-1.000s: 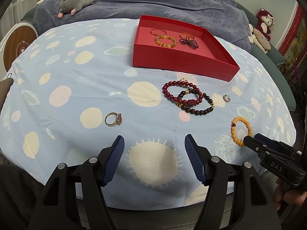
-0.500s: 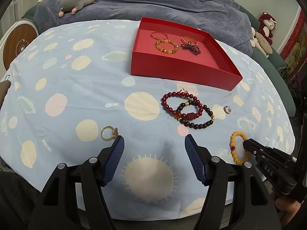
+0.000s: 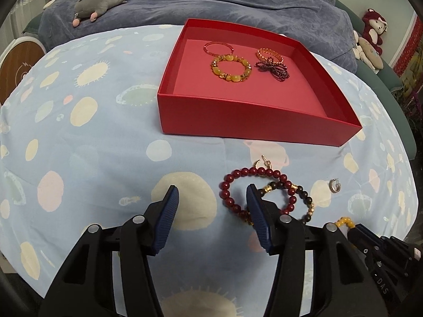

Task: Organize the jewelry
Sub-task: 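Grasp the red beaded bracelet with the left tool while the right tool grasps the yellow beaded bracelet, then carry both bracelets into the red box and open both tools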

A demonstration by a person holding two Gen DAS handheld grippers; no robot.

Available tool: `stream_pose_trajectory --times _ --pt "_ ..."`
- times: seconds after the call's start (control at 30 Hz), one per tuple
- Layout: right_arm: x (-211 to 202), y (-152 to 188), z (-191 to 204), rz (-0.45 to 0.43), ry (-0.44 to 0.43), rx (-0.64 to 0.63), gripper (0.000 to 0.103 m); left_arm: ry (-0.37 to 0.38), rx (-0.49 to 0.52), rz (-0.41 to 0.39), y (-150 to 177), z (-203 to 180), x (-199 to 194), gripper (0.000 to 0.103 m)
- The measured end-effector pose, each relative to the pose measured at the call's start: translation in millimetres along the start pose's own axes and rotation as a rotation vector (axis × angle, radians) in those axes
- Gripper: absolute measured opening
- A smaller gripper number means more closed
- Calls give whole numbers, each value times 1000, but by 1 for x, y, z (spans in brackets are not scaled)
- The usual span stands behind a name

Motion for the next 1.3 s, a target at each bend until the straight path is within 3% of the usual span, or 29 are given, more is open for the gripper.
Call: stream_pose_trajectory --times 0.2,0.4,0.47,0.83,1.3 --pt "1 -1 0 1 -7 11 7 -44 102 -19 3 -4 5 44" --pt "0 0 1 4 -10 10 7 -56 116 -31 6 4 -2 21" --pt "-1 1 2 6 -13 9 7 -48 102 -25 7 7 -4 9" --pt "-21 -7 14 -23 -45 2 7 26 29 4 9 4 -31 8" --pt "-59 -54 41 -109 -108 -37 7 120 11 -40 -31 -20 -80 7"
Point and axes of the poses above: each gripper's, at about its wrist camera, not at the fingertips, and x roughly the way its jaws point, z to its left, y to its underside, the point moved 8 cm from there along x, roughly the way its jaws point, and after that the axes turned 14 degrees about -z, right-handed, at the moved point
